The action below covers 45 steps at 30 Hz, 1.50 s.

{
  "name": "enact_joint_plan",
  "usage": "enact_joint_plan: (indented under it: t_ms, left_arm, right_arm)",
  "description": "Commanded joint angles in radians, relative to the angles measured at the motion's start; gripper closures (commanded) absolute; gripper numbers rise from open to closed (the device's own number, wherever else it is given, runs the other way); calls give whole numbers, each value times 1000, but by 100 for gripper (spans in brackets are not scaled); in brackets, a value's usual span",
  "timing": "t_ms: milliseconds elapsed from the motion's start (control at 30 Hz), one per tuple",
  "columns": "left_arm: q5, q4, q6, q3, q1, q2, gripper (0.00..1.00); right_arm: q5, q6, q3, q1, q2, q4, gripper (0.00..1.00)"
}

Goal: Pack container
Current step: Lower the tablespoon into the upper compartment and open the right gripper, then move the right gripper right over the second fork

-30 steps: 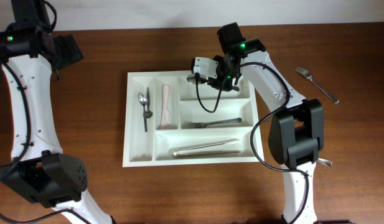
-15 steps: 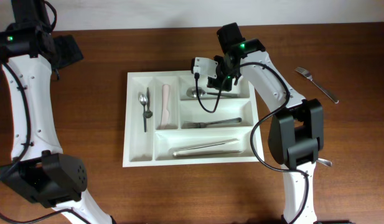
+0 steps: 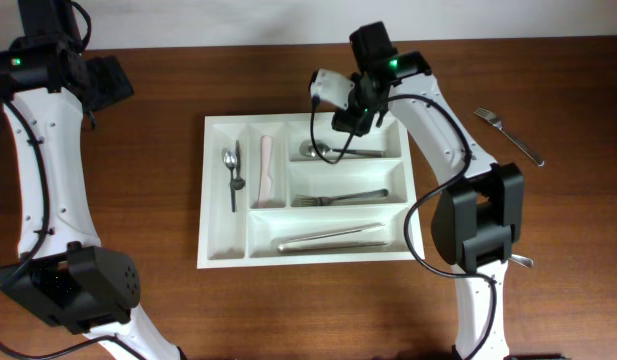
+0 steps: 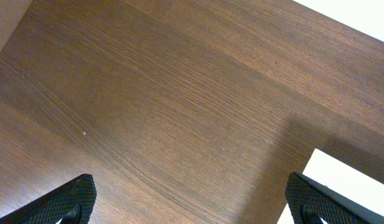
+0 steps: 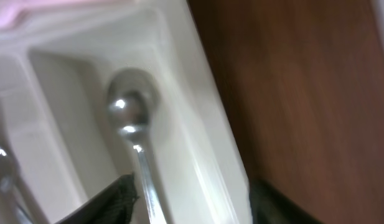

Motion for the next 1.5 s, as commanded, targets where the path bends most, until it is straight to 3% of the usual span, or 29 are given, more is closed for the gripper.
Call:
enact_joint_plan:
  t_ms: [0, 100, 233, 567, 733, 1133, 1467]
  left_arm:
    - [-8, -1, -3, 8, 1, -5, 1]
    - [-8, -1, -3, 8, 1, -5, 1]
    - [-8, -1, -3, 8, 1, -5, 1]
    - [-8, -1, -3, 8, 1, -5, 1]
    - [-8, -1, -3, 8, 1, -5, 1]
    - [-8, -1, -3, 8, 1, -5, 1]
    - [-8, -1, -3, 8, 1, -5, 1]
  right_arm:
    - [150, 204, 75, -12, -85, -30, 33]
    - [241, 367, 115, -36, -107, -104, 28]
    - [243, 474, 161, -74, -116, -291, 19]
    - [164, 713, 164, -168, -115, -532, 20]
    - [165, 818, 144, -222, -114, -612, 13]
    - [266, 871, -72, -297, -114, -523, 9]
    - [309, 918, -77, -402, -115, -486, 8]
